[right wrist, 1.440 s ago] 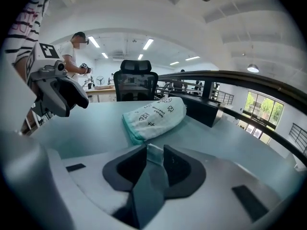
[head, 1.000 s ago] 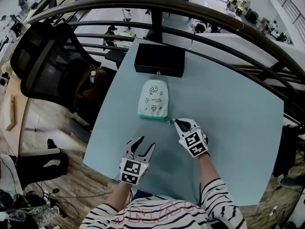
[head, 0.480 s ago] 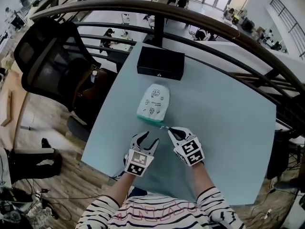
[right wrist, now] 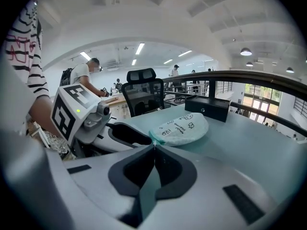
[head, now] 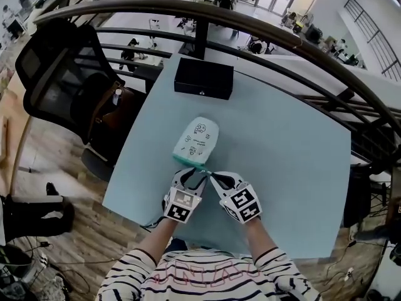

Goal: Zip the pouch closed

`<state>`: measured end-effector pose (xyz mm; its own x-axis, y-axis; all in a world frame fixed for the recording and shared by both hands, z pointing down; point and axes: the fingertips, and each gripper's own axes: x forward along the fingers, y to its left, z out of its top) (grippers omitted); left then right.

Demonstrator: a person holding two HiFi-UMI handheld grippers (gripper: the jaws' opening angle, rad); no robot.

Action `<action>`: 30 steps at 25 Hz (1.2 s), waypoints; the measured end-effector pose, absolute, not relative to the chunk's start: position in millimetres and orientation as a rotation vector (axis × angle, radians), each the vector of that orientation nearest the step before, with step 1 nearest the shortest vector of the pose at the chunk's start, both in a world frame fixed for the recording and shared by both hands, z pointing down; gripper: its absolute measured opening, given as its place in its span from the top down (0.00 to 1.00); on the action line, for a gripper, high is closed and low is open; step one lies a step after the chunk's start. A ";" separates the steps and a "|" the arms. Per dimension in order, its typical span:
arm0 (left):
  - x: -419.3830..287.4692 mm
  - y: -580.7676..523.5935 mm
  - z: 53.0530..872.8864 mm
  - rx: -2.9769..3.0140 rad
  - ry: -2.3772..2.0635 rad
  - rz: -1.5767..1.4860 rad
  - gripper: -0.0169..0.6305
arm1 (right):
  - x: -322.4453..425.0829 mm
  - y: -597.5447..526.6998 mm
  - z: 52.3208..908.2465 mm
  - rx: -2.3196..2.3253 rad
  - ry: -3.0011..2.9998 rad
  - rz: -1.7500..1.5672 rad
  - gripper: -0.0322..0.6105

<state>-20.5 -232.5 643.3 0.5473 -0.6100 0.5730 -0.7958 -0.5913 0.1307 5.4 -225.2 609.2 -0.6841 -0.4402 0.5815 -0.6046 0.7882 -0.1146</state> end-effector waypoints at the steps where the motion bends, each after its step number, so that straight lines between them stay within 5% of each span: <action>1: -18.8 -229.9 643.3 2.415 -1.140 0.673 0.68 | 5.0 -220.6 609.1 0.778 -2.433 0.407 0.90; 22: -0.8 -188.5 641.4 2.377 -1.045 0.539 0.92 | 16.7 -178.6 611.3 0.922 -2.385 0.484 0.90; 30: -0.7 -186.5 639.6 2.359 -1.044 0.566 0.93 | 30.4 -178.1 611.0 0.995 -2.336 0.483 0.90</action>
<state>-0.7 -186.5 639.6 0.6202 -0.5602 0.5491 -0.7659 -0.5838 0.2694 30.4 -178.1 611.0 -0.5747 -0.5447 0.6108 -0.7423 0.6612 -0.1088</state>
